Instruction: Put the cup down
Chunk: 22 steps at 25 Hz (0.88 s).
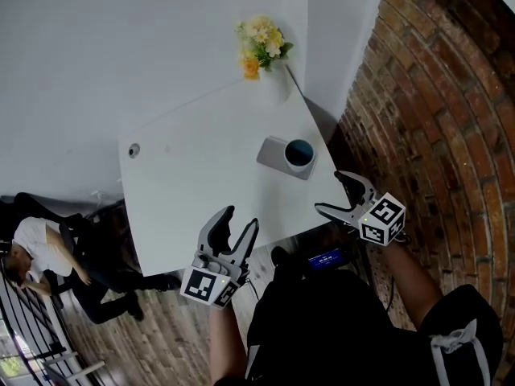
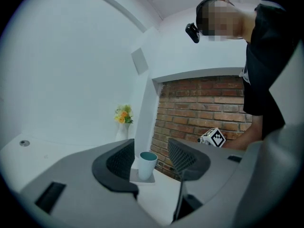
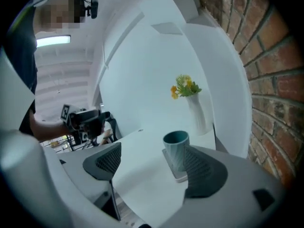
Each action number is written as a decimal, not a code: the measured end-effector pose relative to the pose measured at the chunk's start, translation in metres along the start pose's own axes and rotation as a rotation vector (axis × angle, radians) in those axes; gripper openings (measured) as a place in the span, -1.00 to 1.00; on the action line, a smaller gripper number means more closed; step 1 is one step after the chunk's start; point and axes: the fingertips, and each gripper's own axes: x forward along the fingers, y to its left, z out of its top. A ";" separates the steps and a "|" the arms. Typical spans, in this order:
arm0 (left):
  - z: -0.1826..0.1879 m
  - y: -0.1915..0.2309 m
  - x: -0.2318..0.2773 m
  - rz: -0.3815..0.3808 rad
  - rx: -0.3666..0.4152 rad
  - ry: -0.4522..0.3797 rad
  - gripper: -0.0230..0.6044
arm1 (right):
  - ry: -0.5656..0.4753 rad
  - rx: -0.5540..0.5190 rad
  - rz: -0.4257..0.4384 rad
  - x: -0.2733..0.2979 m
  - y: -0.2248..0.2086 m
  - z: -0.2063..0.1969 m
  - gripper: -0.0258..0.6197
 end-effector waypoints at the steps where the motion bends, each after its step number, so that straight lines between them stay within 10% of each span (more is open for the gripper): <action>1: 0.001 -0.001 0.001 -0.010 0.001 -0.002 -0.19 | -0.028 0.010 0.015 -0.002 0.007 0.011 0.39; 22: 0.009 -0.036 -0.002 -0.106 -0.003 -0.023 -0.19 | -0.162 -0.039 0.118 -0.013 0.090 0.074 0.22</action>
